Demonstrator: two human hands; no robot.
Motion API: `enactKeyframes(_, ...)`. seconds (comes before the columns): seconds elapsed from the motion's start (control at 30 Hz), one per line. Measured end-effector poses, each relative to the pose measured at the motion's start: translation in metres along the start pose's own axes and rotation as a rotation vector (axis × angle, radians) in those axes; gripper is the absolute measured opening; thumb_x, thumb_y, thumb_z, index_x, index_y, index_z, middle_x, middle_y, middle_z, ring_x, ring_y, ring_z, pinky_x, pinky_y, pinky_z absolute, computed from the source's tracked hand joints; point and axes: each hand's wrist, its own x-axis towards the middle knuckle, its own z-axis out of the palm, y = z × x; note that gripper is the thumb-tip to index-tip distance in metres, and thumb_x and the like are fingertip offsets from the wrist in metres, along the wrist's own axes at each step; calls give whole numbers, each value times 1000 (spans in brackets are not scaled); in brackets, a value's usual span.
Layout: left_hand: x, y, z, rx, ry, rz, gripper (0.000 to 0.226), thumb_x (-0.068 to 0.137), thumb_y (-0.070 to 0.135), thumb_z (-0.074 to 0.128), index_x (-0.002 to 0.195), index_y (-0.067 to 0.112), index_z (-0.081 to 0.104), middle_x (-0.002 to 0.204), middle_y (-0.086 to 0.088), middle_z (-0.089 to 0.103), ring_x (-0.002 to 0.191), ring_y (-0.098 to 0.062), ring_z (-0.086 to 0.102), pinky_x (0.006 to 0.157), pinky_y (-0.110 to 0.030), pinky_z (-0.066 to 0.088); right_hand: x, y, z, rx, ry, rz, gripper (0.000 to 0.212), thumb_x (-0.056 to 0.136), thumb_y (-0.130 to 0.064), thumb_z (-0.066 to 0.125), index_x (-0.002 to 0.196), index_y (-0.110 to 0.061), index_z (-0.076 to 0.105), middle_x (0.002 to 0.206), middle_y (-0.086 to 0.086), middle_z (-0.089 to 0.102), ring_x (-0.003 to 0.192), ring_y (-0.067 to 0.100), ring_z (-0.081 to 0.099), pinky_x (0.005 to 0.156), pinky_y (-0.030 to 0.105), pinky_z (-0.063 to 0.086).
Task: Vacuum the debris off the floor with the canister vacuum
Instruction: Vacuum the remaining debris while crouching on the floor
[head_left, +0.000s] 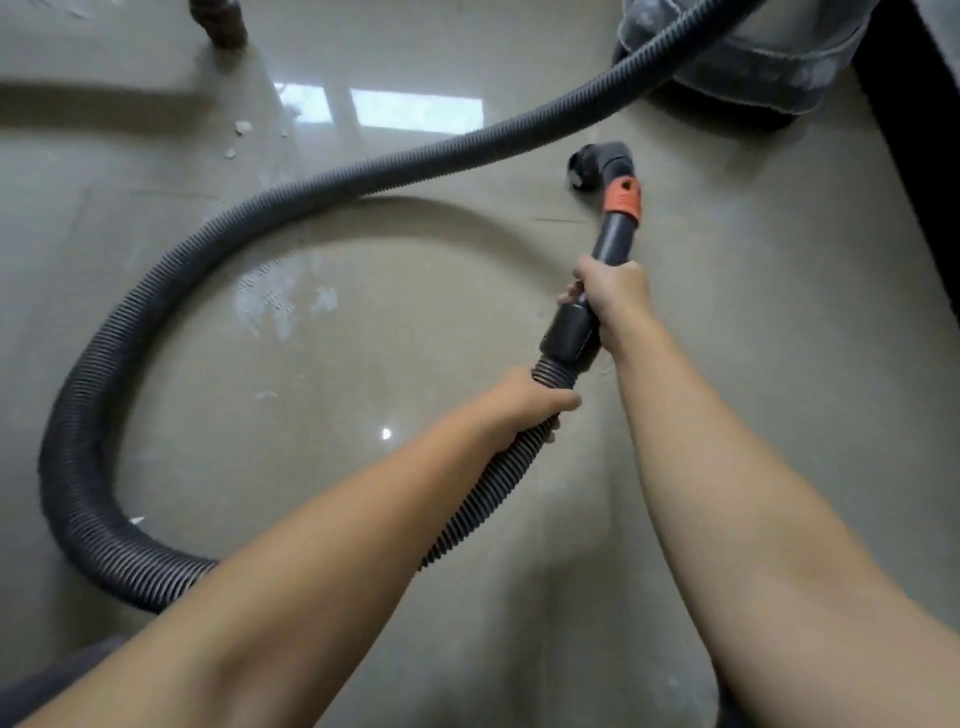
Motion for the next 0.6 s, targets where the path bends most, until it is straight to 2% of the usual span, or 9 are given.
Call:
enactKeyframes(0.1, -16, -8, 3, -134, 81, -4, 19, 86, 7, 62, 73, 11, 48, 64, -8, 52, 48, -18, 50, 40, -19, 45, -19, -18, 24, -200, -311, -43, 12, 83, 2, 54, 92, -3, 48, 63, 10, 52, 38, 12, 52, 40, 21, 49)
enactKeyframes(0.17, -21, -9, 8, -122, 75, 10, 18, 83, 9, 64, 73, 10, 49, 64, -8, 54, 47, -19, 52, 48, -23, 48, -27, -21, 20, -253, -409, -59, 11, 83, 2, 53, 89, -6, 48, 62, 9, 51, 37, 11, 52, 50, 27, 55)
enactKeyframes(0.2, -22, -11, 11, -90, 46, 17, 17, 83, 10, 64, 74, 10, 50, 64, -8, 55, 48, -19, 53, 51, -25, 48, -28, -18, 13, -254, -392, -63, 11, 83, 1, 53, 89, -6, 48, 61, 8, 52, 36, 11, 52, 53, 29, 54)
enactKeyframes(0.27, -28, -16, 20, -7, -44, 17, 15, 83, 10, 63, 77, 10, 50, 65, -7, 55, 48, -17, 54, 54, -26, 49, -31, -2, -13, -179, -195, -33, 11, 82, 0, 54, 89, -6, 50, 59, 7, 53, 33, 10, 53, 49, 26, 52)
enactKeyframes(0.33, -39, -25, 27, 105, -174, 7, 12, 85, 8, 63, 84, 10, 51, 66, -6, 54, 48, -14, 53, 50, -24, 49, -46, 26, -45, -4, 96, 52, 11, 81, -3, 56, 90, -5, 50, 55, 7, 55, 33, 10, 54, 44, 23, 49)
enactKeyframes(0.43, -58, -42, 15, 301, -385, -36, 15, 87, 8, 63, 94, 11, 49, 70, -5, 53, 53, -12, 52, 47, -20, 50, -92, 71, -71, 143, 400, 132, 19, 80, -8, 56, 97, -5, 49, 40, -1, 57, 41, 13, 60, 61, 34, 55)
enactKeyframes(0.5, -70, -60, -8, 436, -482, -92, 16, 87, 10, 64, 88, 14, 48, 71, -4, 54, 54, -11, 54, 51, -22, 52, -129, 93, -58, 216, 463, 145, 26, 82, -8, 56, 105, -6, 44, 44, 1, 61, 49, 20, 63, 68, 39, 55)
enactKeyframes(0.6, -92, -93, -60, 554, -526, -153, 18, 85, 9, 66, 84, 14, 49, 67, -3, 56, 51, -12, 56, 54, -26, 53, -176, 121, -9, 264, 415, 183, 34, 85, -13, 58, 115, -9, 41, 73, 15, 70, 63, 26, 68, 71, 38, 58)
